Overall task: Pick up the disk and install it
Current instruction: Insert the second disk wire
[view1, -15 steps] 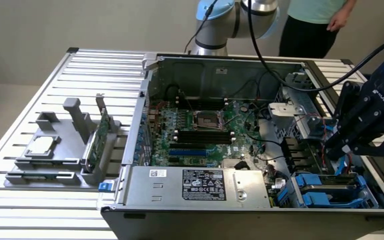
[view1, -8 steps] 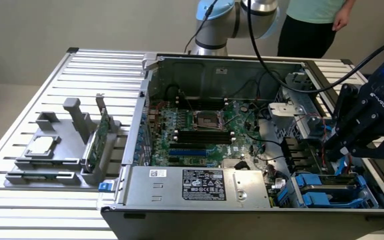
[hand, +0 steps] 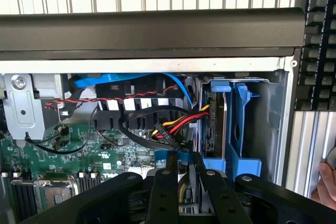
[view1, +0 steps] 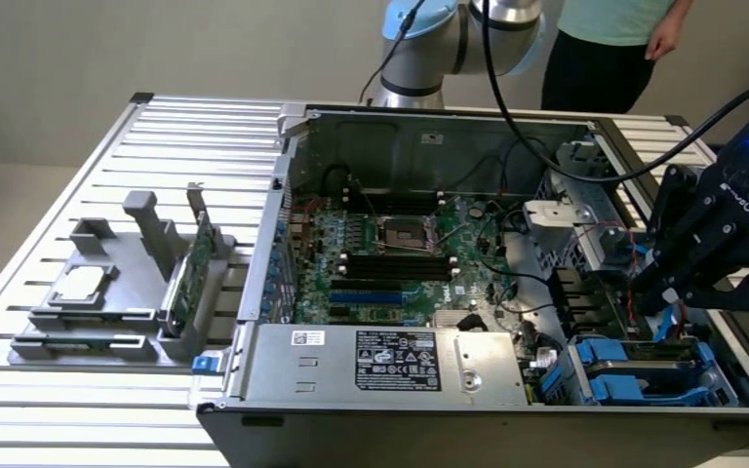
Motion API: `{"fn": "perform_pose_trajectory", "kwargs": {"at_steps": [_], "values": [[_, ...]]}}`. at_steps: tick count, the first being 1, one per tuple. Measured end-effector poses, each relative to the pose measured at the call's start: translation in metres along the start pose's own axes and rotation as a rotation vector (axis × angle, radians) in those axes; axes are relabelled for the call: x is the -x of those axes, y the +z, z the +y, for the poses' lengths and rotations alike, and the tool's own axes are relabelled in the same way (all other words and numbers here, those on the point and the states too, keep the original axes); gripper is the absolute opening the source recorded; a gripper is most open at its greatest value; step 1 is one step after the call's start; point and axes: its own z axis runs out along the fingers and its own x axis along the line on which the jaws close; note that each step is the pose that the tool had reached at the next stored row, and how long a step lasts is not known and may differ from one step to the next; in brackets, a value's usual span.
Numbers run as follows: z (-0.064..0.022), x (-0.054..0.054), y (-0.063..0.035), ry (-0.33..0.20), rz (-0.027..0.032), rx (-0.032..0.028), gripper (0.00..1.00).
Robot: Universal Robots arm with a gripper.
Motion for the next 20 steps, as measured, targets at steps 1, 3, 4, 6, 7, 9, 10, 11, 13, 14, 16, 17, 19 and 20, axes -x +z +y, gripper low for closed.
{"fn": "perform_pose_trajectory", "kwargs": {"at_steps": [1,3,4,6,7,9,10,11,13,14,16,17,19,20], "values": [[0.0,0.0,0.0,0.0,0.0,0.0,0.25],[0.0,0.0,0.0,0.0,0.0,0.0,0.25],[0.0,0.0,0.0,0.0,0.0,0.0,0.26],[0.0,0.0,0.0,0.0,0.0001,0.0,0.33],[0.0,0.0,0.0,0.0,0.0001,0.0,0.33],[-0.0001,0.0,0.0001,0.0,0.0001,0.0,0.33],[-0.0001,0.0,0.0,0.0,0.0001,0.0,0.33],[-0.0001,0.0,0.0,0.0,0.0,0.0,0.33],[-0.0001,0.0,0.0,0.0,-0.0002,0.0,0.33],[0.0001,0.0,-0.0001,0.0,-0.0009,0.0,0.33],[0.0005,-0.0001,-0.0002,0.0,-0.0032,0.0001,0.33],[0.0006,-0.0001,-0.0004,0.001,-0.0055,0.0001,0.33],[0.0005,-0.0002,-0.0009,0.002,-0.0151,0.0005,0.33],[0.0005,-0.0003,-0.0011,0.002,-0.0207,0.0006,0.33]]}}
